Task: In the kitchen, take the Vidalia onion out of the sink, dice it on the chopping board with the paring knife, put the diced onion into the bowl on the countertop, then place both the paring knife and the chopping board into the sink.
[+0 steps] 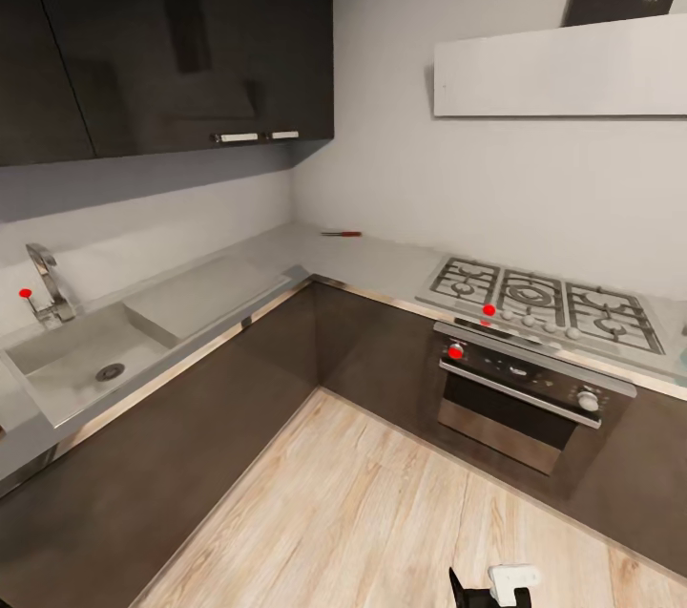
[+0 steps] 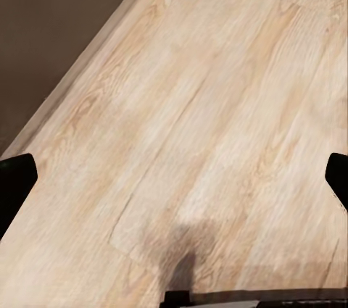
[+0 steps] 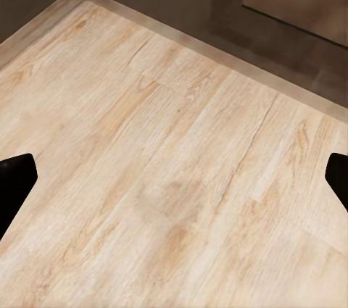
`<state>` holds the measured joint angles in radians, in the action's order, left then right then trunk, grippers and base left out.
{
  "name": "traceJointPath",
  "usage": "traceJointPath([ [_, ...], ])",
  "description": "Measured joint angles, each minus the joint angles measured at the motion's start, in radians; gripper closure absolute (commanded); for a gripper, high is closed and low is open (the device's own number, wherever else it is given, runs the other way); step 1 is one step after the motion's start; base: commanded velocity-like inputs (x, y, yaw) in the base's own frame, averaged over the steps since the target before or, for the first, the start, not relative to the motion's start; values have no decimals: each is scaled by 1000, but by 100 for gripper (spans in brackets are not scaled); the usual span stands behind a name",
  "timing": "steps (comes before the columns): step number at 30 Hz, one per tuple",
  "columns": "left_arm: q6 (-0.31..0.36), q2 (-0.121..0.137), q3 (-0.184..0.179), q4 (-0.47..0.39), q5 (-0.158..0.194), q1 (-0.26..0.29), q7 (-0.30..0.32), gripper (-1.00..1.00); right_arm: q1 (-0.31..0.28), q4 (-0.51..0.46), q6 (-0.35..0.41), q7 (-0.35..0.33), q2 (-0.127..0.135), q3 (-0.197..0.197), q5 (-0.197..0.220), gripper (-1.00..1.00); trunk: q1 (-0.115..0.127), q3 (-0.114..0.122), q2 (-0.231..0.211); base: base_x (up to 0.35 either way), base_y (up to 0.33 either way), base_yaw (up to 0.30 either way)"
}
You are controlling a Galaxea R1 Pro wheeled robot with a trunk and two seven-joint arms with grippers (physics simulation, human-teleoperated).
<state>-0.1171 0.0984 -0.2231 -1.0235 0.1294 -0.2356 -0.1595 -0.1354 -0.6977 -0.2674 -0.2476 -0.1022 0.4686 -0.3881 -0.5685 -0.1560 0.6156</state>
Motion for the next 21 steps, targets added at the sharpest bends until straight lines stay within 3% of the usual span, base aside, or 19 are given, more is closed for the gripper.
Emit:
traceJointPath([
  [5,-121,-2,0,-24,1,-23,-6,-100,0,-1,-1,0,1,0,0,-100,0,0,0,0,0,0],
  [8,-184,-3,-1,-65,0,-88,-9,-100,0,-1,-1,0,1,0,0,-100,0,0,0,0,0,0],
  [12,-200,-2,-1,-119,0,-157,-11,-100,0,-1,-2,0,1,0,0,-100,0,0,0,0,0,0],
  [18,-203,-2,-1,-101,3,-180,-38,-100,0,-1,-2,1,1,2,0,-100,0,0,0,0,0,0],
  [20,-203,-3,-1,-83,16,-181,-42,-100,0,-5,-2,4,0,2,0,-100,0,0,0,0,0,0],
  [21,-204,-3,-1,-67,40,-182,-43,-100,0,-18,-1,10,0,2,1,-100,0,0,0,0,0,0],
])
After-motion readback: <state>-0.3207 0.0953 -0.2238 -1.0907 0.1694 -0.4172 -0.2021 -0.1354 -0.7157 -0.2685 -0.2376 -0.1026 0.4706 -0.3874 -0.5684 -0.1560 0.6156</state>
